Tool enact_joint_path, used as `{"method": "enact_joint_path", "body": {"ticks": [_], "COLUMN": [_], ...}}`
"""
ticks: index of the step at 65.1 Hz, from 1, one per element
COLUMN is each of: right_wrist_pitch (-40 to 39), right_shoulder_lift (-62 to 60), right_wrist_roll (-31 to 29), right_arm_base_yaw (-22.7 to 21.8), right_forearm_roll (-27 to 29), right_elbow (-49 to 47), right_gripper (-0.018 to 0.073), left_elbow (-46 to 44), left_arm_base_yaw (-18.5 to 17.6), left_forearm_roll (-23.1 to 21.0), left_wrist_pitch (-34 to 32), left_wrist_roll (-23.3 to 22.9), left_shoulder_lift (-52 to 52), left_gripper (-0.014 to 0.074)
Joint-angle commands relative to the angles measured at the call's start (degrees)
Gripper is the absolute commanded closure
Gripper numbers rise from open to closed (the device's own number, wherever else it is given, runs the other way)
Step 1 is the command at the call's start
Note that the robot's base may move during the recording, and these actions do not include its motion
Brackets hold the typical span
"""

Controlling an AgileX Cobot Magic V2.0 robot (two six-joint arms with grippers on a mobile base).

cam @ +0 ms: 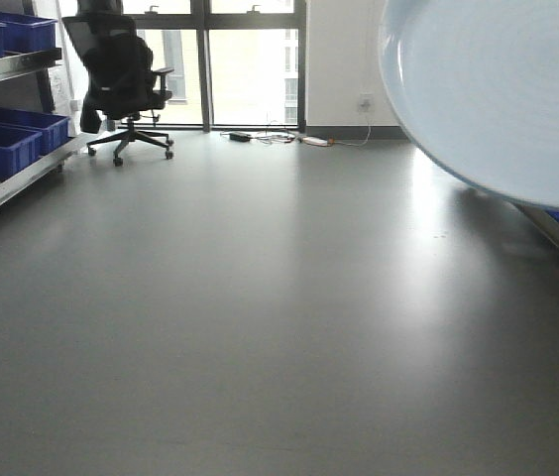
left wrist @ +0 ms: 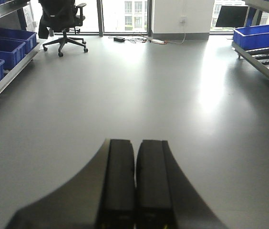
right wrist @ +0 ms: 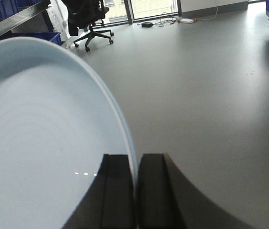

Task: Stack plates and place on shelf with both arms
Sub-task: 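Hold the plate stack in the right gripper while the base drives away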

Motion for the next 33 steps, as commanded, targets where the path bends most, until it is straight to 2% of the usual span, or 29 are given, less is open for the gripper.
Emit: {"method": "enact_joint_path", "body": {"ticks": [1, 33], "right_wrist_pitch": [-5.5, -5.5], "right_shoulder_lift": [0.1, 0.1], "right_wrist_roll": [-0.2, -0.2], "right_arm_base_yaw": [-0.4, -0.4], "right_forearm_roll": [-0.1, -0.1], "right_elbow": [-1.9, -1.9], "right_gripper": [0.0511, 0.0511], "left_elbow": [-1.7, -1.7], "left_arm_base_yaw": [0.1, 0.1], "left_forearm_roll": [0.0, 0.0], "left_wrist_pitch": [-4.9, -4.9], "left_wrist_roll": [-0.3, -0.3], "left_shoulder_lift": [0.3, 0.3], "left_gripper": [0.0513, 0.0513]}}
